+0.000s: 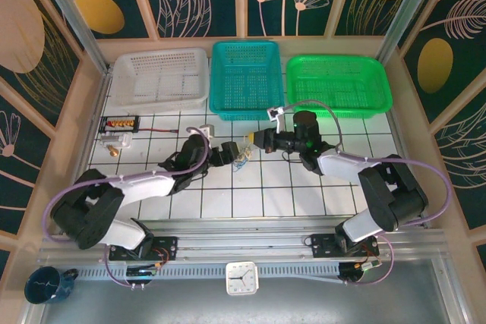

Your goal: Untangle the cables

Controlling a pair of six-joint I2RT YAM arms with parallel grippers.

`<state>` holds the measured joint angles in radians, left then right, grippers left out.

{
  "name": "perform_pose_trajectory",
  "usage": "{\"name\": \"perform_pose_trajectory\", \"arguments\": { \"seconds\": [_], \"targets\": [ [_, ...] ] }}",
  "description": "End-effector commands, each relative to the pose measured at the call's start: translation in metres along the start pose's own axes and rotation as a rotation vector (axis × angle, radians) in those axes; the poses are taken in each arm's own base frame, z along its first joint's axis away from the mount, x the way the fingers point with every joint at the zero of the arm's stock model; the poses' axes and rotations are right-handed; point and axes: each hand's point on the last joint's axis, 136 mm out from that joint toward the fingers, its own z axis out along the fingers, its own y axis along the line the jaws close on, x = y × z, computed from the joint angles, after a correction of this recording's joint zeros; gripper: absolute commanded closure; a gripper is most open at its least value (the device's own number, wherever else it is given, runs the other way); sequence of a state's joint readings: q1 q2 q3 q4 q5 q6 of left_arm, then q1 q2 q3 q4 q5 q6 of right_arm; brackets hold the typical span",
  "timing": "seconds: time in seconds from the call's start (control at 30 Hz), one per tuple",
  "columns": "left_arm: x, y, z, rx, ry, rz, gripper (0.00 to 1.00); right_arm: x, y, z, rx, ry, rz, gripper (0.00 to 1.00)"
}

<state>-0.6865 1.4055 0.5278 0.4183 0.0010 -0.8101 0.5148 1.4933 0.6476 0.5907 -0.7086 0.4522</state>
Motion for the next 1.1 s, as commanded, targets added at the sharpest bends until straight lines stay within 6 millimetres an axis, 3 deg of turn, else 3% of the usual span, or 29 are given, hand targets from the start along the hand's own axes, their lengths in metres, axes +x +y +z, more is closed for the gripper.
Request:
{"name": "perform_pose_trajectory", "arguments": {
  "seconds": [0.0,0.2,0.4,0.73,0.93,1.07],
  "targets": [
    [-0.013,-0.017,-0.014,0.098,-0.040,-0.139,0.19,0.004,-0.004,0.000,0.010,0.016,-0.046,1.00],
    [-0.034,-0.064,-0.030,0.305,-0.054,-0.257,0.21,0.012,-0.013,0.003,0.035,0.043,-0.045,1.00],
    [-0.042,-0.089,-0.039,0.436,-0.040,-0.348,0.25,0.017,-0.022,0.005,0.064,0.058,-0.043,1.00],
    [-0.038,-0.098,-0.031,0.506,0.007,-0.416,0.30,0.024,-0.032,0.006,0.109,0.066,-0.022,0.99],
    [-0.032,-0.094,-0.023,0.474,0.030,-0.395,0.27,0.030,-0.036,0.004,0.129,0.069,-0.008,0.79],
    [-0.028,-0.088,-0.018,0.449,0.032,-0.396,0.25,0.029,-0.038,0.000,0.153,0.058,-0.005,0.71]
  ]
}}
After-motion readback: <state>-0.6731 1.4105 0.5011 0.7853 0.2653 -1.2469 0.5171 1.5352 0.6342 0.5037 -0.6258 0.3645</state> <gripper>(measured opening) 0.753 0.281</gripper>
